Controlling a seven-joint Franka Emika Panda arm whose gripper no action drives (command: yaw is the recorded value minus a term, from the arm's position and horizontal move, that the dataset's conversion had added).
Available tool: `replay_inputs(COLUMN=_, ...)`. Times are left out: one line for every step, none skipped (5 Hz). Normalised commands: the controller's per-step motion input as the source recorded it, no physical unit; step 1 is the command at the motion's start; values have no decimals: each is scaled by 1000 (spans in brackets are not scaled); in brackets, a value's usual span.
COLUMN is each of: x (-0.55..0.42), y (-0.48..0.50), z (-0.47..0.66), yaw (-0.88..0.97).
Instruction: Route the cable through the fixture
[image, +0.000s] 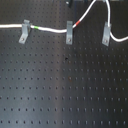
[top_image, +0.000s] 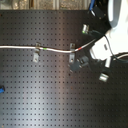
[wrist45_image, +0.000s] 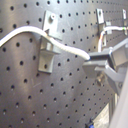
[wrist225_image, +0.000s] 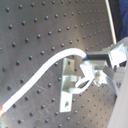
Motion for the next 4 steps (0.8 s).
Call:
replay_inputs(x=-164, y=169, z=519, yaw=163)
replay_inputs(x=-130, y=225, z=533, yaw=114)
replay_inputs(x=43, y=287, z=451, yaw=54)
replay_inputs(x=239, y=140, z=203, yaw=120)
